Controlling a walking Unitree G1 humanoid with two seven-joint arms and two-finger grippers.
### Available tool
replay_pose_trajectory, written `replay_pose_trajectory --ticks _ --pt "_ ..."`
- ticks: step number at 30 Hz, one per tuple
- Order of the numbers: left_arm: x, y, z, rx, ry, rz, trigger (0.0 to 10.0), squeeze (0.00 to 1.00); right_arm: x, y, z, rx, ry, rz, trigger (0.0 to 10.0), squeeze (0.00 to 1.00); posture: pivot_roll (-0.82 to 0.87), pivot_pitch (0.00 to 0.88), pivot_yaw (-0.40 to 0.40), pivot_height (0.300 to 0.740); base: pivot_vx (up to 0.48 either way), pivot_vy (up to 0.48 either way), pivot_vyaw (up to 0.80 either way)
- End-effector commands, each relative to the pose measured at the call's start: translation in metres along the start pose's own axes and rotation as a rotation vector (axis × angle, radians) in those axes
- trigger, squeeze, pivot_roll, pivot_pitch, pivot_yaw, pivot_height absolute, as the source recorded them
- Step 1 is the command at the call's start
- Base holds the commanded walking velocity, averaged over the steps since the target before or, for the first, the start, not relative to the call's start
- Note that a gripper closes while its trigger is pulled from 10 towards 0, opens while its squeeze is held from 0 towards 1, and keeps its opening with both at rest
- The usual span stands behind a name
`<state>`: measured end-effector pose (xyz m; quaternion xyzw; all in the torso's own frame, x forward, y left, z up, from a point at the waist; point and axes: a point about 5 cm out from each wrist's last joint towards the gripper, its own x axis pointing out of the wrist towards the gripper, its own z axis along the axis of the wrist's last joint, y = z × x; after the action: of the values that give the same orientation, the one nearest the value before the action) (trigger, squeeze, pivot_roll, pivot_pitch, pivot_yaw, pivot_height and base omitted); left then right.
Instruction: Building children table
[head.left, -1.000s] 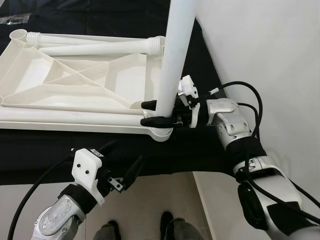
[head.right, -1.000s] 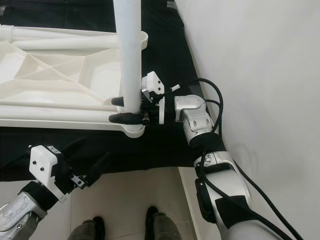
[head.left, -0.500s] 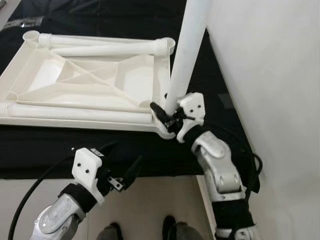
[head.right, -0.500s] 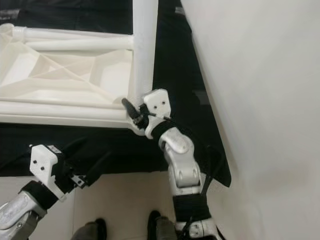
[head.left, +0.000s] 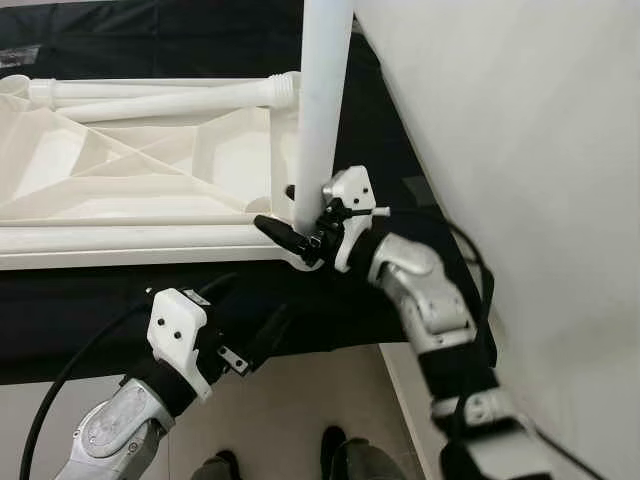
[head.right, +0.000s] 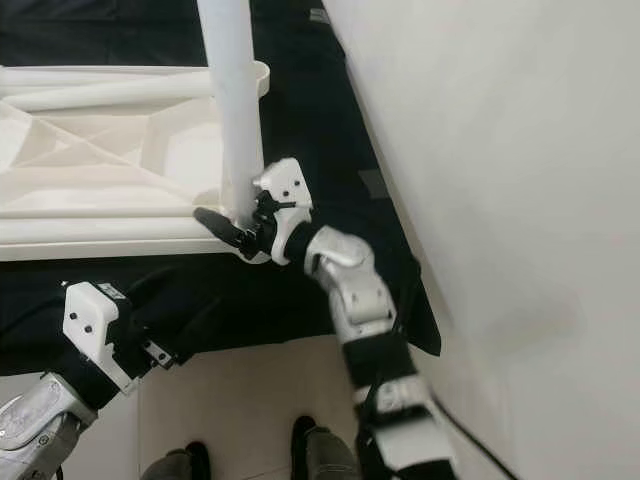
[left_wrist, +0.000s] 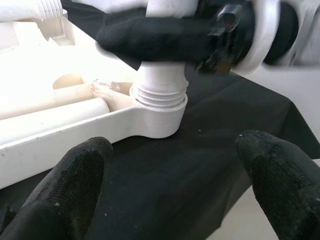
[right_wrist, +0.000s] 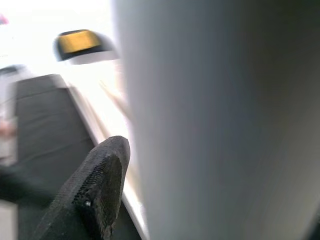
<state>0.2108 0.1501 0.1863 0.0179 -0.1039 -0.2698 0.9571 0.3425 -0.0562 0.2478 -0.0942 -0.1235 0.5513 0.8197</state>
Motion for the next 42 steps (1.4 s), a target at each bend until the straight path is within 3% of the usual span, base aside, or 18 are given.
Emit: replay_pose_trajectory --ticks 1,4,12,13,14,22,29,31,32,33,34,36,38,42 --pt "-0.003 -0.001 -0.007 -0.009 0.030 0.000 10.0 0.00 0.005 0.011 -0.001 -0.013 -0.011 0.132 10.0 0.00 0.11 0.308 -0.097 0.740 0.000 0.000 0.00" --pt "-0.003 -0.002 -0.008 -0.009 0.031 0.002 10.0 0.00 0.002 0.010 -0.002 -0.018 0.012 0.296 10.0 0.00 0.12 0.308 -0.099 0.740 0.000 0.000 0.00" --pt "-0.004 -0.001 -0.007 -0.006 0.031 0.008 10.0 0.00 0.006 -0.003 -0.002 0.041 0.026 0.396 10.0 0.00 0.13 0.309 -0.096 0.740 0.000 0.000 0.00" --pt "-0.004 -0.001 -0.007 -0.007 0.032 0.007 10.0 0.00 0.006 -0.005 -0.002 0.048 0.029 0.407 6.9 0.00 0.13 0.309 -0.096 0.740 0.000 0.000 0.00" --pt "-0.004 -0.001 -0.008 -0.007 0.032 0.006 10.0 0.00 0.005 -0.007 -0.003 0.055 0.028 0.419 0.0 0.00 0.13 0.310 -0.096 0.740 0.000 0.000 0.00" --pt "-0.005 -0.002 -0.008 -0.008 0.034 0.005 10.0 0.00 -0.002 -0.011 -0.008 0.086 0.043 0.469 0.0 0.00 0.12 0.307 -0.097 0.740 0.000 0.000 0.00" --pt "-0.005 -0.003 -0.009 -0.013 0.035 0.003 10.0 0.00 -0.006 -0.014 -0.012 0.071 0.030 0.374 0.0 0.00 0.11 0.309 -0.102 0.740 0.000 0.000 0.00" --pt "-0.005 -0.004 -0.009 -0.014 0.035 0.003 10.0 0.00 -0.005 -0.015 -0.032 0.132 0.035 0.113 0.0 0.00 0.10 0.312 -0.106 0.740 0.000 0.000 0.00" --pt "-0.005 -0.004 -0.009 -0.015 0.036 0.003 10.0 0.00 -0.004 -0.014 -0.050 0.127 0.125 -0.084 0.0 0.00 0.10 0.315 -0.106 0.740 0.000 0.000 0.00" --pt "-0.006 -0.004 -0.009 -0.016 0.036 0.003 10.0 0.00 -0.007 -0.010 -0.070 0.180 0.217 -0.370 0.0 0.00 0.09 0.323 -0.109 0.740 0.000 0.000 0.00" --pt "-0.006 -0.003 -0.009 -0.016 0.036 0.002 10.0 0.00 -0.014 -0.002 -0.083 0.201 0.297 -0.549 0.0 0.00 0.09 0.323 -0.109 0.740 0.000 0.000 0.00" --pt "-0.006 -0.003 -0.009 -0.016 0.036 0.002 10.0 0.00 -0.014 -0.002 -0.083 0.201 0.297 -0.549 0.0 0.00 0.09 0.323 -0.109 0.740 0.000 0.000 0.00" --pt "-0.006 -0.003 -0.009 -0.017 0.038 0.002 10.0 0.00 -0.015 0.023 -0.092 0.199 0.340 -0.603 0.0 0.00 0.08 0.328 -0.095 0.740 0.000 0.000 0.00" --pt "-0.004 -0.003 -0.010 -0.019 0.038 -0.003 10.0 0.00 -0.009 0.027 -0.090 0.187 0.320 -0.549 0.0 0.00 0.09 0.318 -0.093 0.740 0.000 0.000 0.00"
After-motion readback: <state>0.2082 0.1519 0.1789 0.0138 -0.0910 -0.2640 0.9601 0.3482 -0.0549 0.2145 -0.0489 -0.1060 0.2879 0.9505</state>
